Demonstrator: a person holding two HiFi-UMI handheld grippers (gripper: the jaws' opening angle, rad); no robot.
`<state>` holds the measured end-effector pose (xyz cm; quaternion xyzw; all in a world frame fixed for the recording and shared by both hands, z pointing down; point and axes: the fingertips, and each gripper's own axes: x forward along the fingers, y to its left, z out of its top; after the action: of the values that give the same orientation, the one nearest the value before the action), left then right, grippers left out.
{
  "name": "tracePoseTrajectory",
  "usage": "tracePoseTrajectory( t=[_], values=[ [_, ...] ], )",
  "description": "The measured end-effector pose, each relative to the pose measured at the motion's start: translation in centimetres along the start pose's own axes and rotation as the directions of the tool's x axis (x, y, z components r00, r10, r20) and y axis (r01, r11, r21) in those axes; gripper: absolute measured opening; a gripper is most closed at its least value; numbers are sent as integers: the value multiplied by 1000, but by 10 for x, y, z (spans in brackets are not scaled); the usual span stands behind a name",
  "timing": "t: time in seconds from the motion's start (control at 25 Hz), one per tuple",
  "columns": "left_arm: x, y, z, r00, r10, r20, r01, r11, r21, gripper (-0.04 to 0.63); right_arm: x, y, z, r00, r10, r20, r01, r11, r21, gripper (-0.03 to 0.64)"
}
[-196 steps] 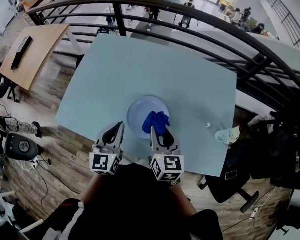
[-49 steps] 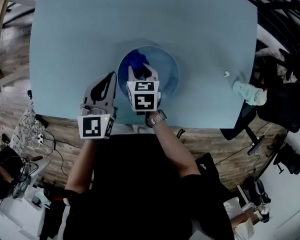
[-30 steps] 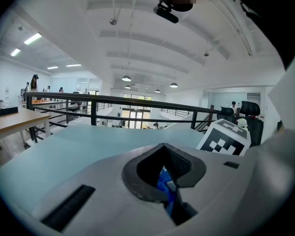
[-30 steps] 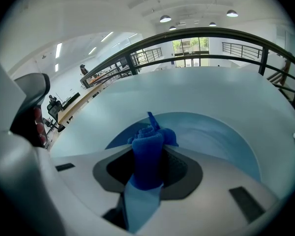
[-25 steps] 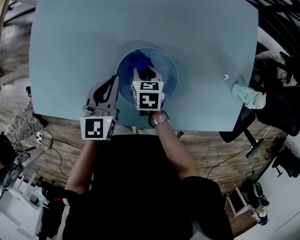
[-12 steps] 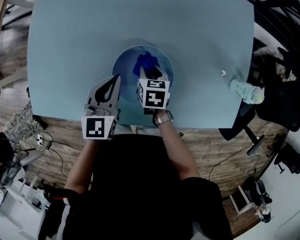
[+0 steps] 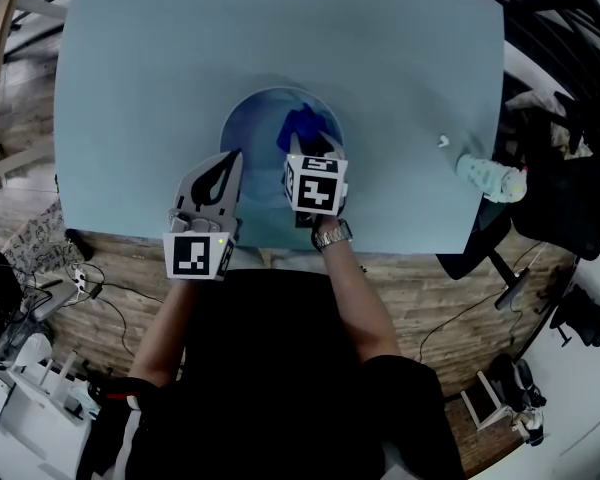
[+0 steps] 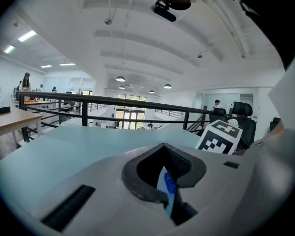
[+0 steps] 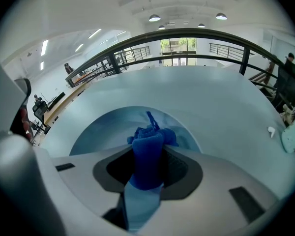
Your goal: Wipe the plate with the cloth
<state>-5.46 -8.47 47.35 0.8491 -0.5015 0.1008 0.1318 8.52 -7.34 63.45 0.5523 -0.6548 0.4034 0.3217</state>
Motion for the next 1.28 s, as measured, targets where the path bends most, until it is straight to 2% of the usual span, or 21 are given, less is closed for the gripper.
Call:
tracePoseTrajectory(
  t=[0.44,0.72,1.04,1.28],
  values=[
    [-13,-10,0,1000,19,9,-19,1000,4,1,-10,-21,-8,997,-64,-43,64,998,-2,120],
    [-21,-13,5,999,44,16,-44,999,2,0,-22,-18,-6,998,-52,-23,52,999,-9,120],
    [-31,-13,5,997,61,53,-60,998,-9,1,-32,10,-2,1000,18,7,-18,999,-29,120],
    [-38,-1,11,994,100,36,-99,995,-14,0,-26,49,1,994,105,-1,-105,992,-76,120]
  ],
)
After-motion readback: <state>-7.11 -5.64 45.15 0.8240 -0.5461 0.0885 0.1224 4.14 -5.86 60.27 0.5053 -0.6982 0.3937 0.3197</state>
